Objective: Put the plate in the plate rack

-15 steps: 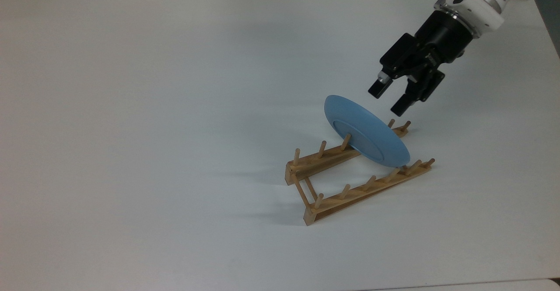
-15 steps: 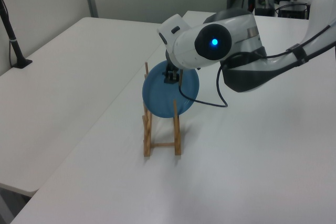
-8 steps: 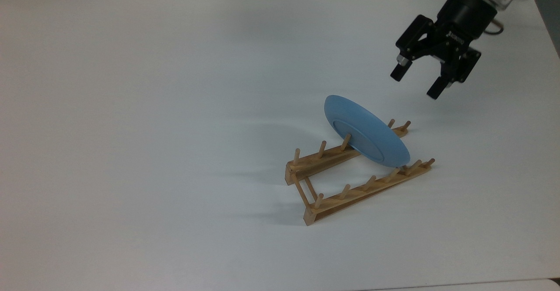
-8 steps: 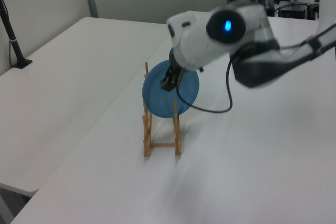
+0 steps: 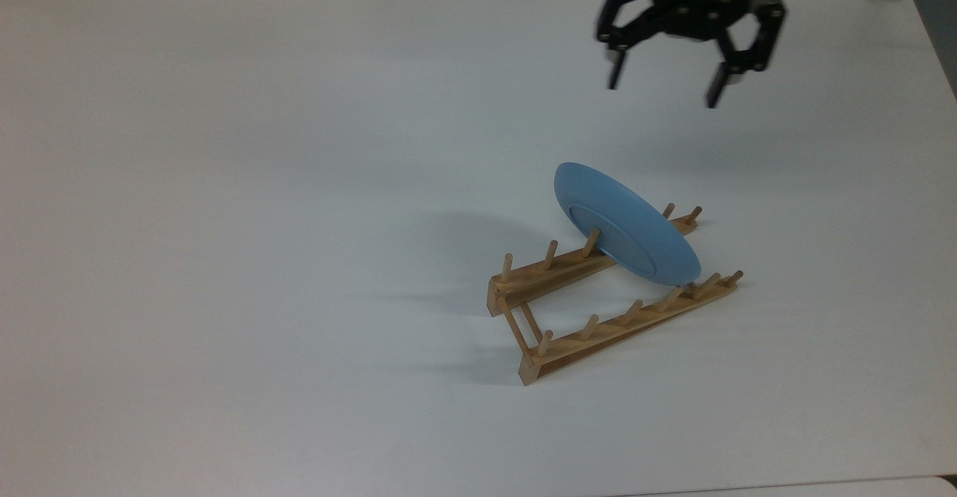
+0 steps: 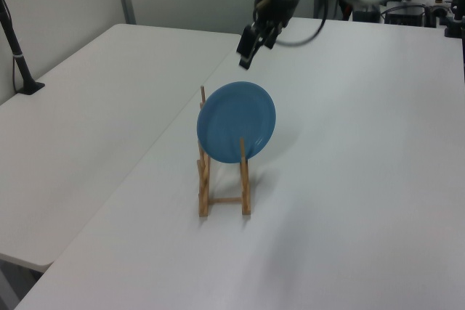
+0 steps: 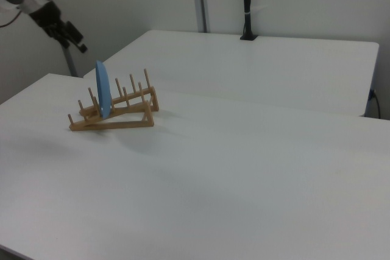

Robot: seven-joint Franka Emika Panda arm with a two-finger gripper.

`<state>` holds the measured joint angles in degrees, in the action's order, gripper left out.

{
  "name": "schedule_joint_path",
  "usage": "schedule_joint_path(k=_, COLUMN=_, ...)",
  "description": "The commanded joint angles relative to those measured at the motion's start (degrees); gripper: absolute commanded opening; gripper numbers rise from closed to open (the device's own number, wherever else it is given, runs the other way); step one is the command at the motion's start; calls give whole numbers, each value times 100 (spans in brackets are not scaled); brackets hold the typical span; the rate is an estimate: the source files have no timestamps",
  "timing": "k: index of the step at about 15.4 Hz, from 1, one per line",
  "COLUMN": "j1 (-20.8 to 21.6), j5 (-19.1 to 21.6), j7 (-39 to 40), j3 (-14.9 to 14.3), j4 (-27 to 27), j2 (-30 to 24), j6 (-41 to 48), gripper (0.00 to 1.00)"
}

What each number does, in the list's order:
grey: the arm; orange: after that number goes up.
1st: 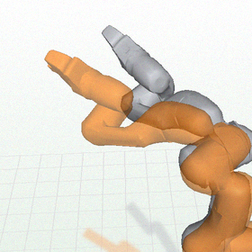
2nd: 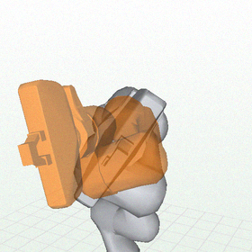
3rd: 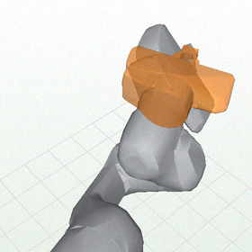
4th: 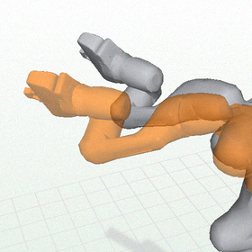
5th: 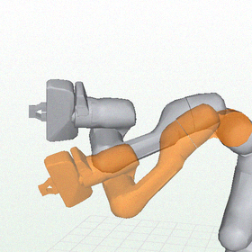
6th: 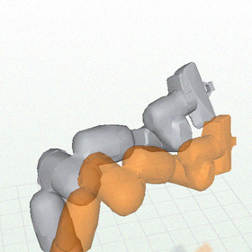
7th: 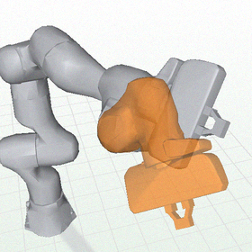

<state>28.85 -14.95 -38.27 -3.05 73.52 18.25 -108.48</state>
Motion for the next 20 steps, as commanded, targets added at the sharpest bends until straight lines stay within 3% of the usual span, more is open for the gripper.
schedule_joint_path(k=1, j1=-967, j5=666, j7=625, j3=278, j4=725, j2=-498, j6=238, gripper=100)
schedule_joint_path(k=3, j1=-1407, j5=1071, j7=1135, j3=278, j4=734, j2=-524, j6=537, gripper=100)
schedule_joint_path(k=6, j1=-1900, j5=1327, j7=1900, j3=235, j4=874, j2=-726, j6=959, gripper=100)
schedule_joint_path(k=10, j1=-2401, j5=1380, j7=2770, j3=182, j4=1383, j2=-1201, j6=1030, gripper=100)
schedule_joint_path(k=17, j1=-2446, j5=1372, j7=2992, j3=-362, j4=1411, j2=-1219, j6=1039, gripper=100)
schedule_joint_path(k=20, j1=-2490, j5=1372, j7=3001, j3=-460, j4=1384, j2=-1219, j6=1004, gripper=100)
